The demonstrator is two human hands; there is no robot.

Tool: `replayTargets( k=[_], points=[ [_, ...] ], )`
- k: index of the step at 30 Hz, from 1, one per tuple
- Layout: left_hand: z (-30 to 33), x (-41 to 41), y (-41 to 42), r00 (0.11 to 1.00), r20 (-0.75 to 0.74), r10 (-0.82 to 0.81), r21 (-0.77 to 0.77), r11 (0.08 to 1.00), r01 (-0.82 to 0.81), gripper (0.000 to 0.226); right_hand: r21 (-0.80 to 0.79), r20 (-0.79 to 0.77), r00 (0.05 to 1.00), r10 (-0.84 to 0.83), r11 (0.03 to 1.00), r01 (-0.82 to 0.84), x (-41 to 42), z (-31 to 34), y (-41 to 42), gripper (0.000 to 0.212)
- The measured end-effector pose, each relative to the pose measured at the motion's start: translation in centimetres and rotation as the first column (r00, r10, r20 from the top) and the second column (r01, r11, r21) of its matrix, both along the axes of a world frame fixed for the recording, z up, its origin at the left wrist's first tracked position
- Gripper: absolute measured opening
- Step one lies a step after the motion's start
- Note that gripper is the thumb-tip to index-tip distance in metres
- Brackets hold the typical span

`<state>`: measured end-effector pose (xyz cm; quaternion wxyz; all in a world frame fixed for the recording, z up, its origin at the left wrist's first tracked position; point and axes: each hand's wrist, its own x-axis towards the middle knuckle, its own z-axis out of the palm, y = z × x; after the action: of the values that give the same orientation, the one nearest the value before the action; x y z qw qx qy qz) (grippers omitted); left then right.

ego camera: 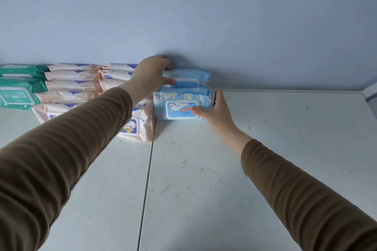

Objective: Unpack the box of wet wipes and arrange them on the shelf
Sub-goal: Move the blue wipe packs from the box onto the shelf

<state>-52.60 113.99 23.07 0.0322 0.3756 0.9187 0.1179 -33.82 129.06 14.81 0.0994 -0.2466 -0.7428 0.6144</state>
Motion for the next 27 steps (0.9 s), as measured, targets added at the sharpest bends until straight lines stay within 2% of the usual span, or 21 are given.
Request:
replayTargets(
  k=[6,11,14,18,21,27],
  points=[
    [-0.1,0.3,0.7,0.998,-0.025,0.049,-0.047,0.998,-0.050,0.049,0.200,0.039,0.997,-0.063,0.978,0.054,-1.4,-0.6,-1.7,0.061],
    [0.3,1.5,0.9,0.994,-0.012,0.106,-0.054,0.993,-0.107,0.044,0.179,0.064,0.994,-0.094,0.981,0.081,-1.0,-0.4,-1.6,0.066],
    [0.7,2.4,0.6,0.984,0.032,0.177,0.057,0.982,-0.178,0.039,0.212,0.074,0.992,-0.104,0.973,0.087,-0.2,0.6,-1.4,0.068],
    [1.2,5.0,-0.9,0.973,0.026,0.228,0.151,0.961,-0.230,0.040,0.355,0.120,0.989,-0.086,0.934,0.038,2.3,1.9,-0.8,0.072],
    [1.3,8.3,-2.2,0.979,-0.019,0.204,0.160,0.967,-0.199,0.040,0.413,0.149,0.987,-0.063,0.911,-0.005,5.7,2.8,-0.7,0.066],
    [0.6,18.4,-4.7,0.998,-0.051,0.044,0.177,0.984,-0.035,0.040,0.541,0.148,0.989,-0.016,0.839,-0.067,15.9,4.7,-1.7,0.057]
  ],
)
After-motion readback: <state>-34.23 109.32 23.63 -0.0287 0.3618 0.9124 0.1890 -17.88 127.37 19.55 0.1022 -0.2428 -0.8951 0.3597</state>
